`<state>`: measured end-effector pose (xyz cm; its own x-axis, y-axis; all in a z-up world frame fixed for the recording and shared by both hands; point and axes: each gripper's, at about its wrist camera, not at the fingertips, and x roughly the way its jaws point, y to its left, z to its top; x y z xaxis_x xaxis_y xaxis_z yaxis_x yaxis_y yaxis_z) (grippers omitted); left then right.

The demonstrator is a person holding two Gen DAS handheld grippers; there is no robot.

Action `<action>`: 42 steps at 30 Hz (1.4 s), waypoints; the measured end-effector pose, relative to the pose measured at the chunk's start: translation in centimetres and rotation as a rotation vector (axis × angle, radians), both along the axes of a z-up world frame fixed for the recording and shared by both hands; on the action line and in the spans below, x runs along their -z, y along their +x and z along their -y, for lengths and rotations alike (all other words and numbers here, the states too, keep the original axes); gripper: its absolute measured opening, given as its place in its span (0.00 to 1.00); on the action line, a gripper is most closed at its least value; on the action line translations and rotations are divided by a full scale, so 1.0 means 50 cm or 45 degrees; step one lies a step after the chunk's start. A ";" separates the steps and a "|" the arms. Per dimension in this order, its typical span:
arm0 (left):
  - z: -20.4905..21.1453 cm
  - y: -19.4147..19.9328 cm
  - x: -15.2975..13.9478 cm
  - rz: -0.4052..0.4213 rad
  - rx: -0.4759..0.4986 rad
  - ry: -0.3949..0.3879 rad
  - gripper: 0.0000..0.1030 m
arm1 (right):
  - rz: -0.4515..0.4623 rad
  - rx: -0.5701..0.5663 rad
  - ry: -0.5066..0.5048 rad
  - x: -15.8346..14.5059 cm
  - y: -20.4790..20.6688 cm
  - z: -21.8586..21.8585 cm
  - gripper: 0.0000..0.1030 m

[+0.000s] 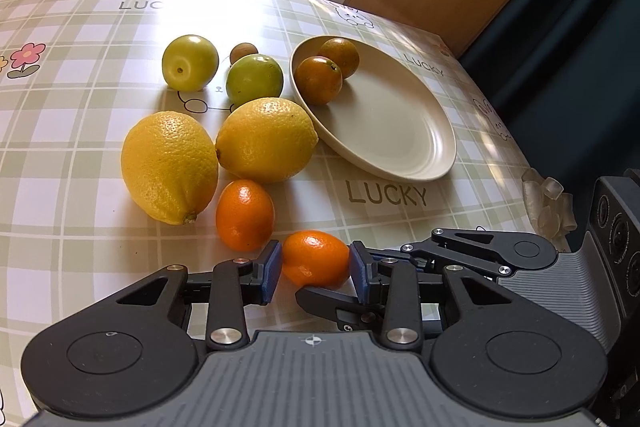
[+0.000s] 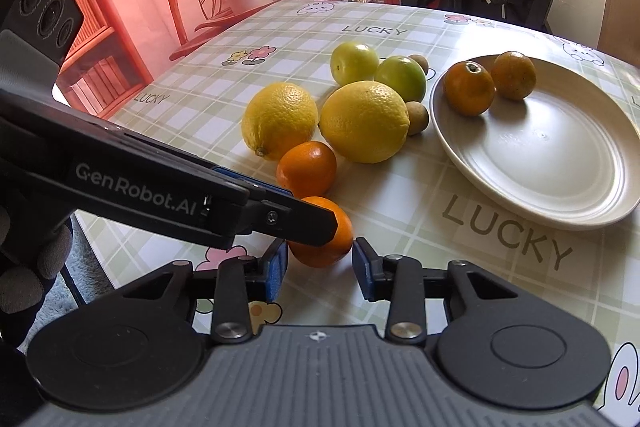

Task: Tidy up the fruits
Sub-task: 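Carry the tangerine onto the plate and open the left gripper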

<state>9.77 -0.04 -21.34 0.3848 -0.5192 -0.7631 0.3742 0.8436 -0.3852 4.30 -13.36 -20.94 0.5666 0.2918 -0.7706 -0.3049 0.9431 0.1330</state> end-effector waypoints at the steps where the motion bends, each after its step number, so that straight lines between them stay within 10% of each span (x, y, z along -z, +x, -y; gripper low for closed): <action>1: 0.006 0.003 0.000 0.003 0.010 0.003 0.38 | 0.000 0.011 0.001 0.000 0.000 0.004 0.37; 21: 0.079 0.032 0.017 0.003 0.084 0.006 0.44 | 0.028 0.160 0.007 -0.007 -0.007 0.071 0.36; 42: 0.163 0.131 -0.072 0.223 0.139 0.127 0.44 | 0.212 0.184 -0.033 -0.073 0.082 0.118 0.36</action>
<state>16.33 -8.20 -17.75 0.4613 -0.4906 -0.7392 0.5194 0.8248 -0.2233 8.41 -19.24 -17.30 0.7210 0.1793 -0.6694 -0.1817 0.9811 0.0671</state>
